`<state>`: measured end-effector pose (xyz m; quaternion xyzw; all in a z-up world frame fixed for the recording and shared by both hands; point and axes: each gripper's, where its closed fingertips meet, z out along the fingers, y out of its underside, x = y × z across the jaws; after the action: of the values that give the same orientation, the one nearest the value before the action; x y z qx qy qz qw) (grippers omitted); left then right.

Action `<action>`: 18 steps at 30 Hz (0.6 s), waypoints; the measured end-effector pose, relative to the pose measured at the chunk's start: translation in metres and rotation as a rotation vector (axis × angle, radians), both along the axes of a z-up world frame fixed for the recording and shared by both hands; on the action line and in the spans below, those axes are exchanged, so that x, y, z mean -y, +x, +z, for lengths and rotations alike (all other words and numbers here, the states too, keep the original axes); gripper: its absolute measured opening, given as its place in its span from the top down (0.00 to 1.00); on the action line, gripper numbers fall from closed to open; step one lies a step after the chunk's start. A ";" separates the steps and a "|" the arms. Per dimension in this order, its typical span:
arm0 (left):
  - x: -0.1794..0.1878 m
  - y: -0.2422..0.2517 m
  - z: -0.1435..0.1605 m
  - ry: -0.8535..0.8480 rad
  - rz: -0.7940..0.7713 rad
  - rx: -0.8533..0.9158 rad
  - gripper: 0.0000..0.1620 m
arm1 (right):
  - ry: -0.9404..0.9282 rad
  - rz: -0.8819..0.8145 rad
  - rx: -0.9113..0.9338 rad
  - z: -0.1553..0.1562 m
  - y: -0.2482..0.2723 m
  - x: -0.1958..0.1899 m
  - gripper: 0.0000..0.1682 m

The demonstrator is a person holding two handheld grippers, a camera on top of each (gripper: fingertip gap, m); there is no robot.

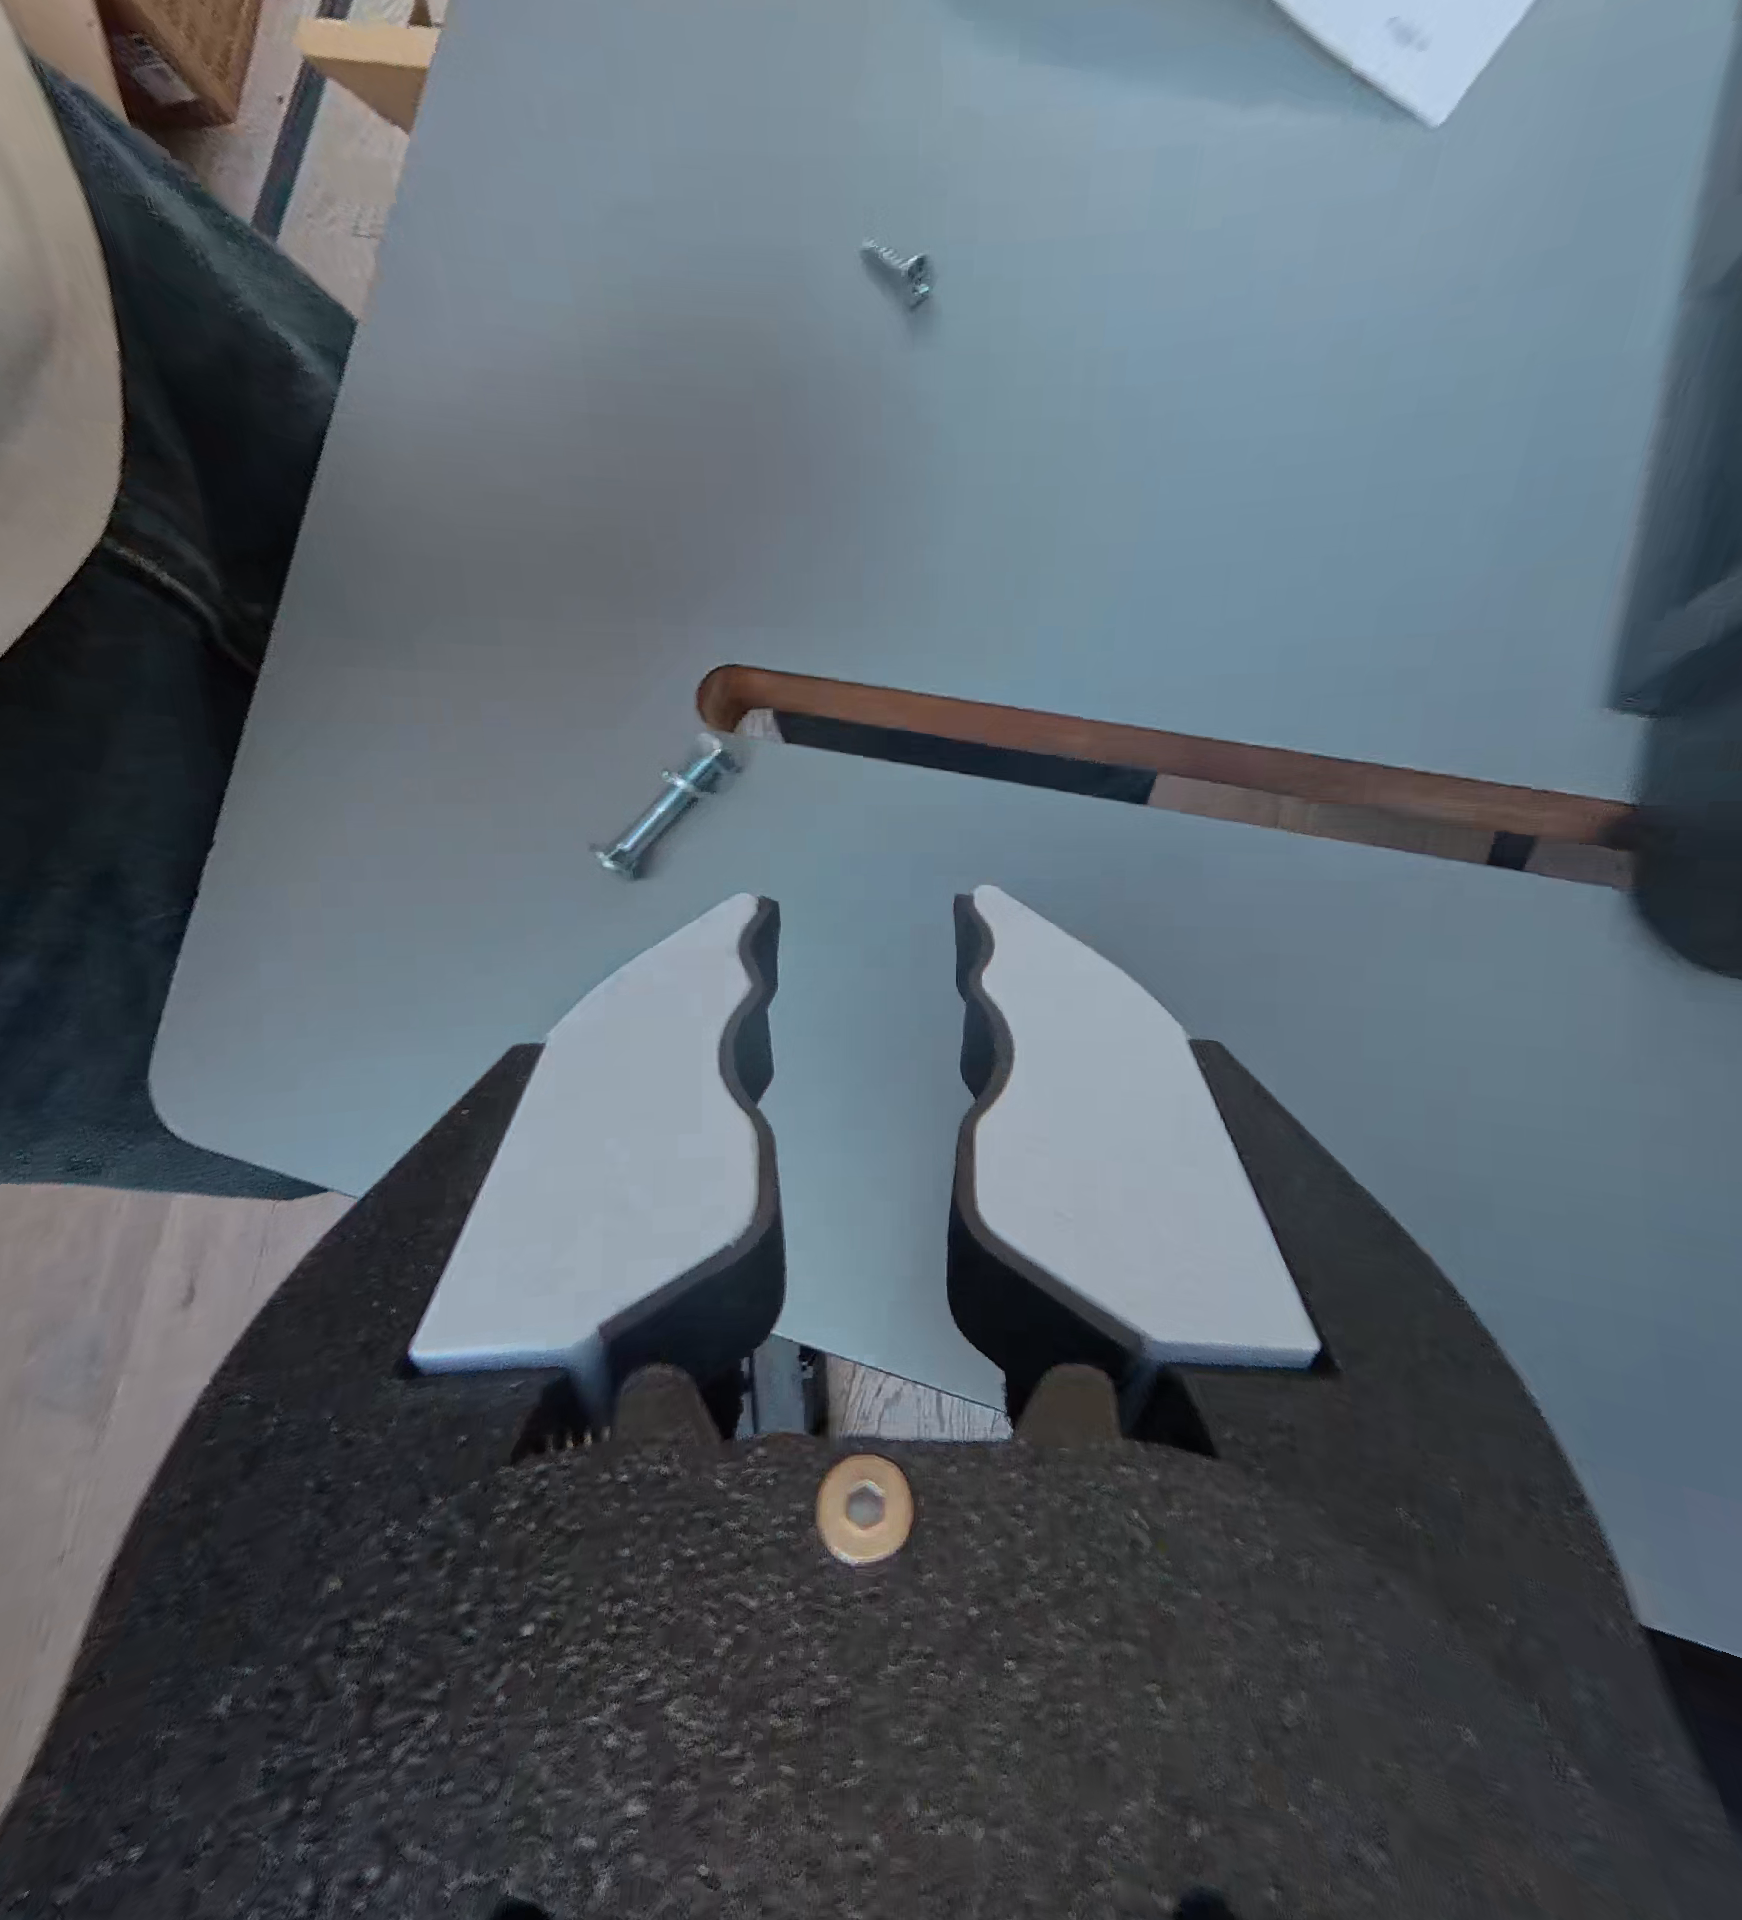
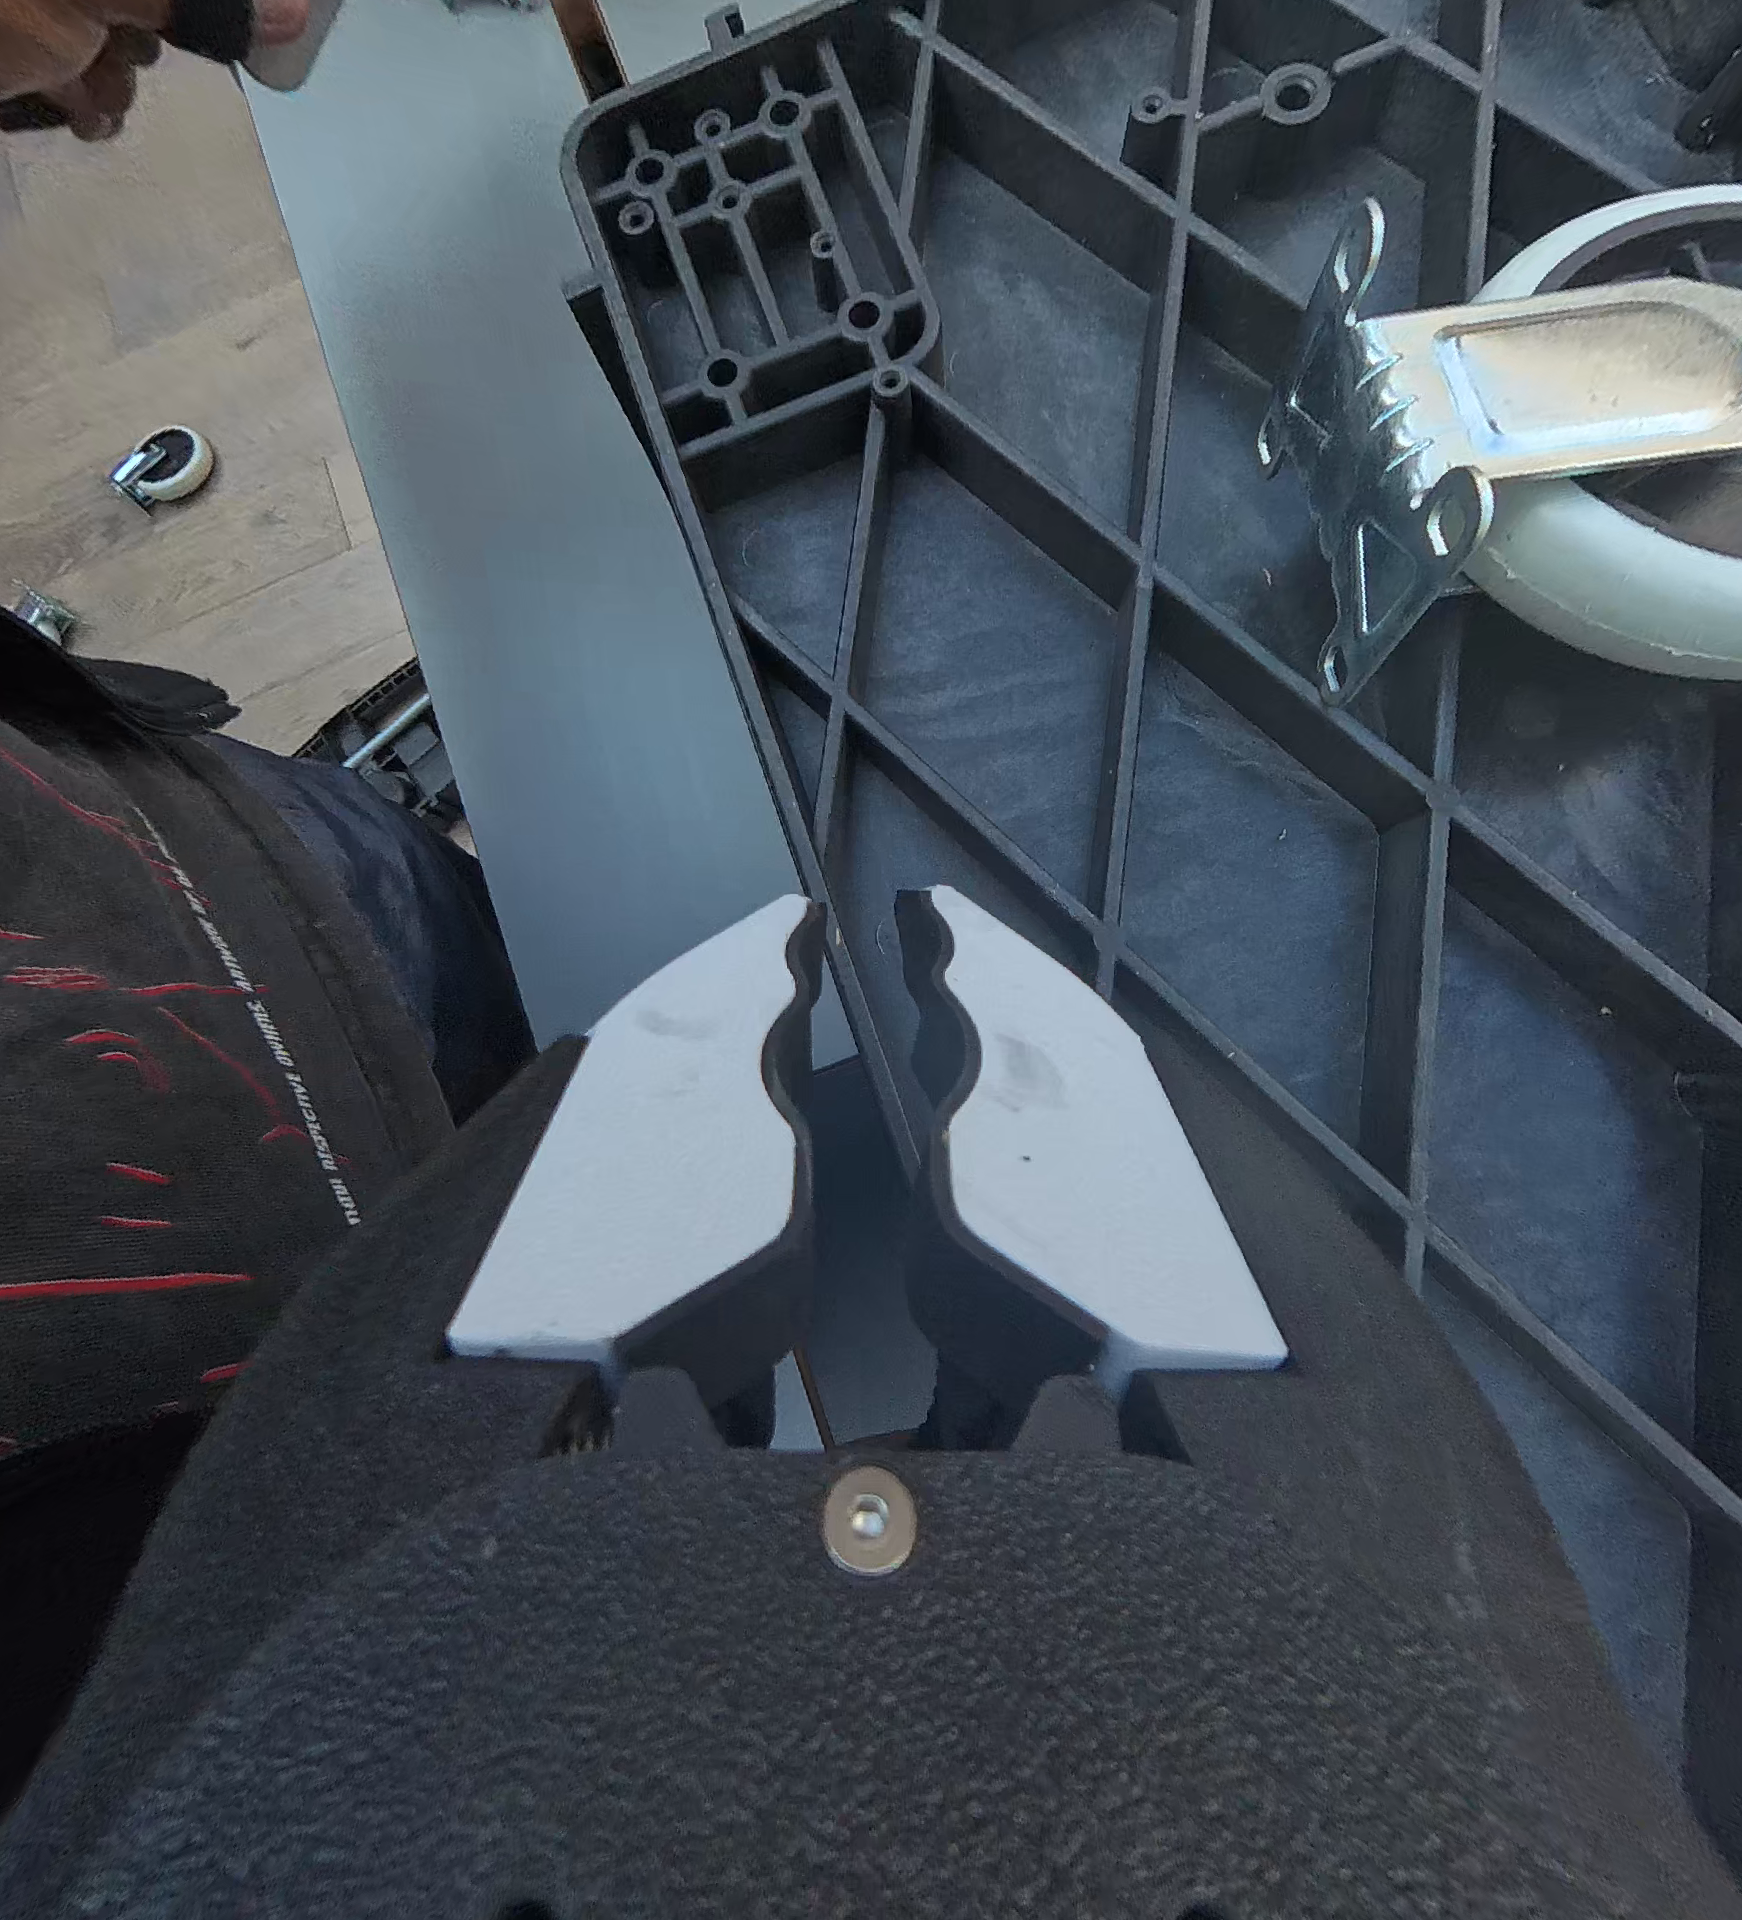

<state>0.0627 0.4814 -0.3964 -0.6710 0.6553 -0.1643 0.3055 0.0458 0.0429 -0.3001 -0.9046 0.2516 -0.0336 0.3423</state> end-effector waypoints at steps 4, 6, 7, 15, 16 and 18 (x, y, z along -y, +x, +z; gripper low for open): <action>-0.051 -0.002 -0.024 0.067 0.025 -0.050 0.80 | -0.041 -0.003 -0.029 -0.006 -0.001 0.009 0.91; -0.064 0.005 -0.030 0.075 0.008 -0.036 0.80 | -0.059 0.001 -0.038 -0.007 -0.002 0.011 0.91; -0.067 0.010 -0.031 0.070 -0.008 -0.017 0.80 | -0.067 0.007 -0.041 -0.007 -0.002 0.011 0.91; -0.077 0.036 -0.053 0.054 -0.195 -0.033 0.79 | -0.103 0.057 -0.064 -0.005 -0.008 -0.003 0.91; -0.077 0.037 -0.056 0.047 -0.215 -0.043 0.80 | -0.104 0.061 -0.066 -0.005 -0.009 -0.006 0.91; -0.079 0.039 -0.062 0.036 -0.243 -0.066 0.79 | -0.103 0.067 -0.073 -0.005 -0.011 -0.011 0.91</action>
<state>0.1015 0.5604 -0.4581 -0.5860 0.7443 -0.1662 0.2739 0.0349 0.0538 -0.3050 -0.9296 0.2315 -0.0019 0.2869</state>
